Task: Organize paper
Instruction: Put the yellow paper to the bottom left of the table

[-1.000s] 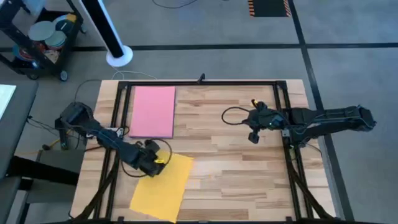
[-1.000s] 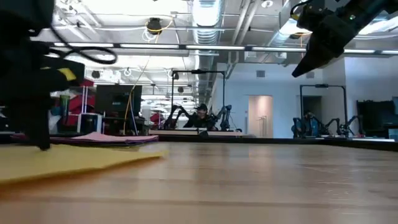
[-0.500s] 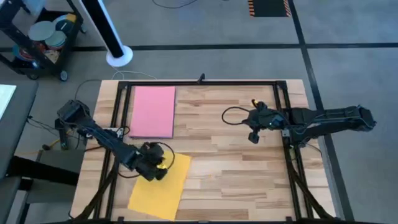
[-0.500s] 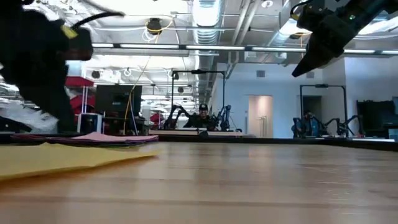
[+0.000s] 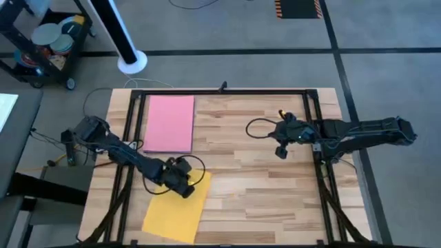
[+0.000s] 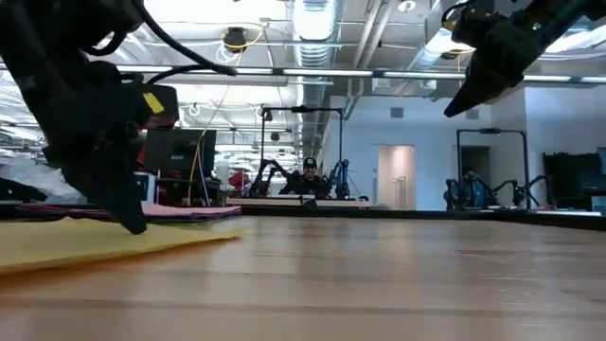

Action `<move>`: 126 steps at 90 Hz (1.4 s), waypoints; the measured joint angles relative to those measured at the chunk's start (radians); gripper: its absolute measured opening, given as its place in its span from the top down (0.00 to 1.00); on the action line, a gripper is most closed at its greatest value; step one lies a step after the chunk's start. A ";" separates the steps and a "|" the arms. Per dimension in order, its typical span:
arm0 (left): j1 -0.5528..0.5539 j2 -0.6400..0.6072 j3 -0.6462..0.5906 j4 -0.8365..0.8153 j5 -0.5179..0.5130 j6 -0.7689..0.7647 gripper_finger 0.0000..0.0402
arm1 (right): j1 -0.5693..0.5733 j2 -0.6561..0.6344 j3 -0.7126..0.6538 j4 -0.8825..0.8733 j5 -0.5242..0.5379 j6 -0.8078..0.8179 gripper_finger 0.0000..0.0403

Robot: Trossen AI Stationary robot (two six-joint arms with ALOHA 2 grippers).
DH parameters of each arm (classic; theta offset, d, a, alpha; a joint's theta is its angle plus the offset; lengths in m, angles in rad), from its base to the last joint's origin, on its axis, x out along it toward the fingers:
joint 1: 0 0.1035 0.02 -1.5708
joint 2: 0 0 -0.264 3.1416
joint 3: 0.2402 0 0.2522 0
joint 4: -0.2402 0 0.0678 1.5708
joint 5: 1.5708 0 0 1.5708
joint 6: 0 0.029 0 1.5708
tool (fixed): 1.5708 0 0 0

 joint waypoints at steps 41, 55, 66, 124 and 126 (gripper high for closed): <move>-0.033 -0.070 -0.006 -0.229 -0.034 -0.173 1.00 | 0.000 0.000 0.000 0.000 0.000 0.001 1.00; -0.048 -0.070 -0.006 -0.249 -0.041 -0.202 1.00 | 0.000 0.000 0.000 0.000 0.000 0.001 1.00; -0.065 -0.071 -0.006 -0.241 -0.033 -0.209 1.00 | 0.000 0.000 0.000 0.000 0.000 0.001 1.00; -0.073 -0.196 0.015 -0.258 -0.076 -0.066 1.00 | 0.000 0.000 0.000 0.001 0.000 0.001 1.00; -0.069 -0.205 0.020 -0.266 -0.077 -0.045 1.00 | 0.000 0.000 0.000 0.001 0.000 0.001 1.00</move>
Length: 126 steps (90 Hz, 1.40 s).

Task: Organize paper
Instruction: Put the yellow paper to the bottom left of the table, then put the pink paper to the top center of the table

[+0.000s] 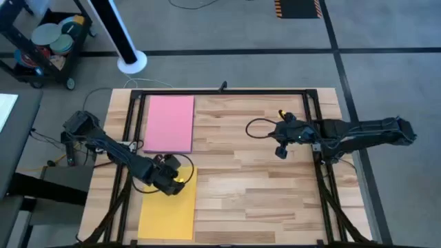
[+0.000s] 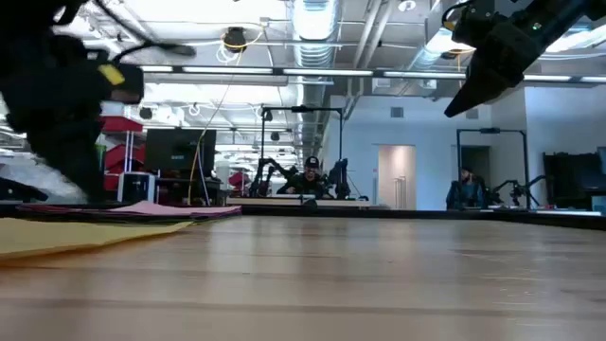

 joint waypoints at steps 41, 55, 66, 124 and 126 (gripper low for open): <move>0.167 -0.053 0.010 -0.101 -0.038 0.408 1.00 | 0.000 0.002 0.000 0.009 -0.002 0.011 1.00; 0.253 -0.021 0.009 -0.114 -0.069 0.516 0.99 | 0.000 0.002 0.000 0.008 -0.002 0.010 1.00; 0.308 -0.002 0.009 -0.109 -0.073 0.572 0.92 | 0.000 0.002 0.000 0.007 -0.002 0.009 1.00; 0.433 0.094 -0.026 -0.108 -0.073 0.699 0.77 | -0.001 0.002 0.000 0.006 -0.001 -0.001 1.00; 0.438 0.094 -0.026 -0.108 -0.074 0.701 0.79 | -0.001 0.002 0.000 0.007 -0.001 -0.001 1.00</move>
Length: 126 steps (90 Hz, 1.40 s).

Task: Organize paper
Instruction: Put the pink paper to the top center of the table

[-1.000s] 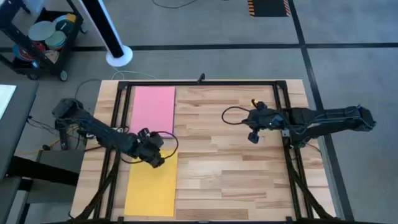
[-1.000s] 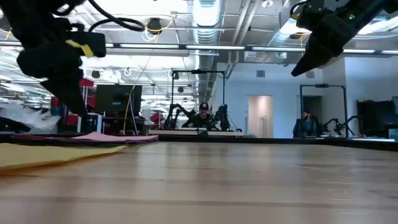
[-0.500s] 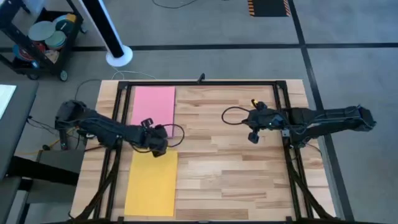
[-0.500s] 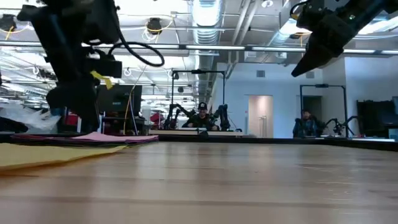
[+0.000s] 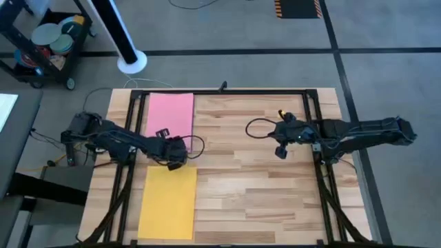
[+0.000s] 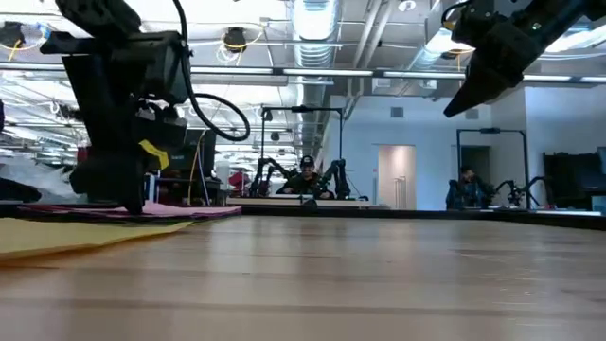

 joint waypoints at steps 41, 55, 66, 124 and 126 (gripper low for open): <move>0.023 -0.001 0.009 0.037 0.034 0.018 1.00 | 0.000 0.000 0.000 0.001 0.000 0.000 1.00; 0.022 -0.001 0.051 0.128 0.077 0.058 1.00 | 0.000 0.000 0.000 0.001 0.000 0.000 1.00; 0.022 -0.001 0.076 0.258 0.120 0.107 1.00 | 0.000 0.000 0.000 0.001 0.000 0.001 1.00; 0.053 0.121 0.080 0.975 0.287 -0.073 1.00 | 0.000 0.000 0.000 0.000 0.000 0.001 1.00; 0.057 0.141 0.080 1.000 0.296 -0.084 1.00 | 0.000 0.000 0.000 0.000 0.000 0.001 1.00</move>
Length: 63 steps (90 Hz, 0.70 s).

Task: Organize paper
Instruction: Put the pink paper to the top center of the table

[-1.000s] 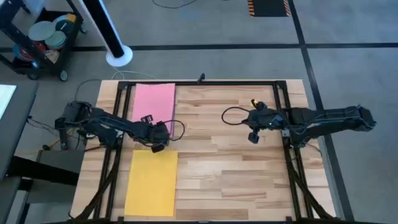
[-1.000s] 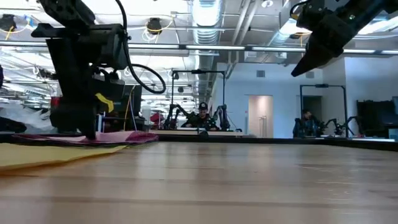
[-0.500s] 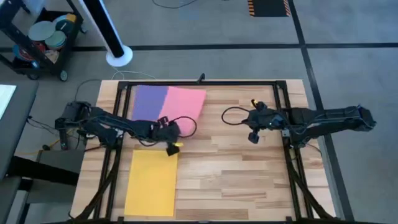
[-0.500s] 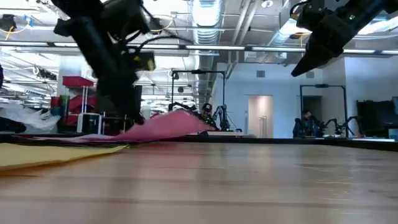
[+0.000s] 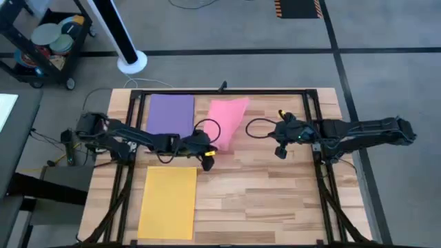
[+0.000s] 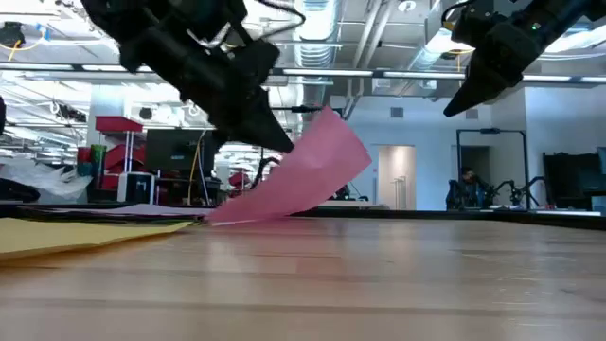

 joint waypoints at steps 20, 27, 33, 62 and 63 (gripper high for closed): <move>0.045 0.189 0.036 0.198 0.065 -0.064 1.00 | 0.000 0.000 0.000 -0.001 0.000 0.000 1.00; 0.062 0.241 0.069 0.228 0.063 -0.069 1.00 | 0.000 0.000 0.000 -0.003 0.000 0.000 1.00; 0.076 0.278 0.100 0.228 0.059 -0.072 1.00 | 0.000 0.000 0.000 -0.006 0.000 0.000 1.00; 0.126 0.364 0.203 0.112 0.107 0.012 0.91 | 0.000 0.000 0.000 -0.008 0.000 0.000 1.00; 0.127 0.365 0.203 0.112 0.108 0.014 0.90 | 0.000 0.000 0.000 -0.008 0.000 0.000 1.00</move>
